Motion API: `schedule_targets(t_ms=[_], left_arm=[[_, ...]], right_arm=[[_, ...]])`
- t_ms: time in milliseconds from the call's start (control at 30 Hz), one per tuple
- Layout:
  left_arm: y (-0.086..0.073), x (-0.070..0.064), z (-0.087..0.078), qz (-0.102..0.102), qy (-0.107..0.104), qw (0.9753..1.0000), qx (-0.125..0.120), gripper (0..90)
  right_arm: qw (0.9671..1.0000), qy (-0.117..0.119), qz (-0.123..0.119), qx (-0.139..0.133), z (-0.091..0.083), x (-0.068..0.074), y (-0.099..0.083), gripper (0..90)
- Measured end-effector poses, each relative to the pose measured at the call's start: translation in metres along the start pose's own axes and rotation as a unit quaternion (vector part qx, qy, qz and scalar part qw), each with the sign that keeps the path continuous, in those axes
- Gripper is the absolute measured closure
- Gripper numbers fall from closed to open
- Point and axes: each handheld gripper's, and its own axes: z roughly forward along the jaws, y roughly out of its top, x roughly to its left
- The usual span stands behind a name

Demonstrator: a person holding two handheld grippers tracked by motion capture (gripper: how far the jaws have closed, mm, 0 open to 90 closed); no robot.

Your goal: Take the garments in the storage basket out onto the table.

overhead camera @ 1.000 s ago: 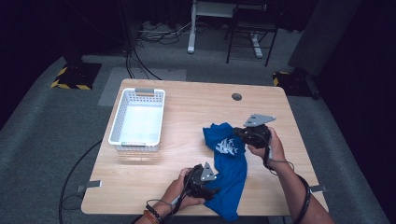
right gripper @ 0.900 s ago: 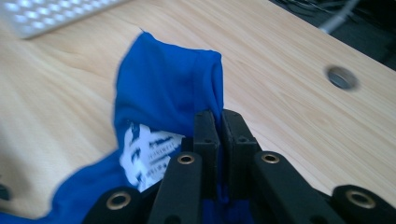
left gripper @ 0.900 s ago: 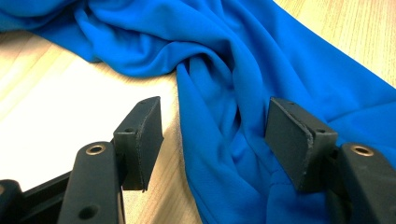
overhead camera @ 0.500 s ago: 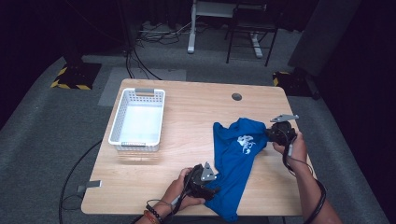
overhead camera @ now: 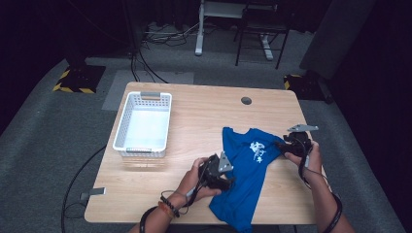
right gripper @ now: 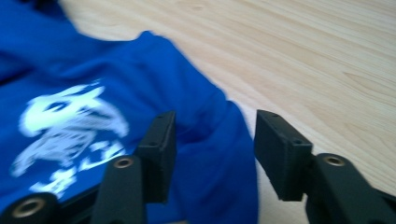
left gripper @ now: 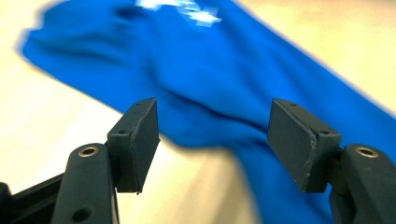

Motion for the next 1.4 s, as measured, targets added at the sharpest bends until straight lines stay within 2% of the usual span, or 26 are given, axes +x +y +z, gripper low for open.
schedule_targets(t_ms=[67, 133, 200, 267, 300, 333, 400, 433, 567, 633, 733, 833, 967, 1100, 1167, 1300, 1367, 1400], left_arm=[[0.007, 0.015, 0.015, -0.028, 0.013, 0.9995, 0.009, 36.1], [0.012, 0.023, 0.030, -0.015, 0.059, 0.9976, 0.031, 37.4], [0.014, 0.031, 0.043, -0.030, 0.059, 0.9971, 0.036, 38.4], [0.015, 0.035, 0.054, -0.046, 0.043, 0.9971, 0.043, 39.2], [0.014, 0.035, 0.059, -0.041, 0.043, 0.9970, 0.048, 38.3], [0.014, 0.035, 0.061, -0.043, 0.045, 0.9971, 0.043, 37.6], [0.015, 0.037, 0.061, -0.057, 0.037, 0.9967, 0.045, 40.1], [0.015, 0.036, 0.060, -0.048, 0.043, 0.9968, 0.047, 40.3], [0.011, 0.034, 0.051, -0.029, 0.080, 0.9943, 0.064, 41.6], [0.006, 0.035, 0.044, -0.029, 0.096, 0.9925, 0.070, 41.8], [-0.004, 0.038, 0.033, -0.032, 0.115, 0.9898, 0.077, 41.9], [-0.014, 0.041, 0.022, -0.055, 0.111, 0.9892, 0.078, 41.9], [-0.025, 0.037, 0.007, -0.062, 0.089, 0.9916, 0.069, 40.4], [-0.031, 0.027, -0.011, -0.061, 0.066, 0.9949, 0.045, 36.5], [-0.033, 0.020, -0.019, -0.063, 0.038, 0.9968, 0.029, 34.9], [-0.033, -0.010, -0.021, -0.047, 0.002, 0.9987, 0.019, 33.6], [-0.032, -0.021, -0.017, -0.033, -0.001, 0.9991, 0.027, 33.5], [-0.032, -0.028, -0.013, -0.027, -0.008, 0.9992, 0.030, 33.4]], right_arm=[[0.9997, 0.018, -0.019, 0.002, -0.003, 0.007, -0.002, 44.0], [0.9992, 0.024, -0.033, 0.004, -0.004, 0.012, -0.006, 42.5], [0.9985, 0.013, -0.052, 0.014, -0.002, 0.013, -0.009, 42.2], [0.9982, 0.021, -0.052, 0.024, 0.001, 0.011, -0.013, 41.2], [0.9980, 0.023, -0.052, 0.026, 0.003, 0.009, -0.016, 41.0], [0.9979, 0.025, -0.052, 0.029, 0.004, 0.008, -0.018, 41.0], [0.9975, 0.021, -0.057, 0.036, 0.007, 0.006, -0.021, 40.4], [0.9976, 0.020, -0.054, 0.038, 0.009, 0.005, -0.023, 40.4], [0.9982, 0.024, -0.035, 0.042, 0.012, 0.000, -0.025, 39.2], [0.9978, 0.007, -0.047, 0.047, 0.011, 0.000, -0.024, 38.8], [0.9982, 0.011, -0.036, 0.047, 0.011, -0.002, -0.025, 38.8], [0.9982, 0.013, -0.032, 0.050, 0.011, -0.002, -0.025, 38.7], [0.9980, 0.004, -0.033, 0.054, 0.012, -0.003, -0.023, 38.5], [0.9961, -0.052, -0.043, 0.056, 0.012, -0.005, -0.022, 38.7], [0.9940, -0.084, -0.042, 0.057, 0.013, -0.007, -0.022, 38.5], [0.9916, -0.113, -0.052, 0.035, 0.006, 0.000, -0.016, 37.9], [0.9926, -0.105, -0.061, 0.011, -0.002, 0.008, -0.010, 37.3], [0.9936, -0.091, -0.067, -0.002, -0.006, 0.014, -0.007, 37.3]])
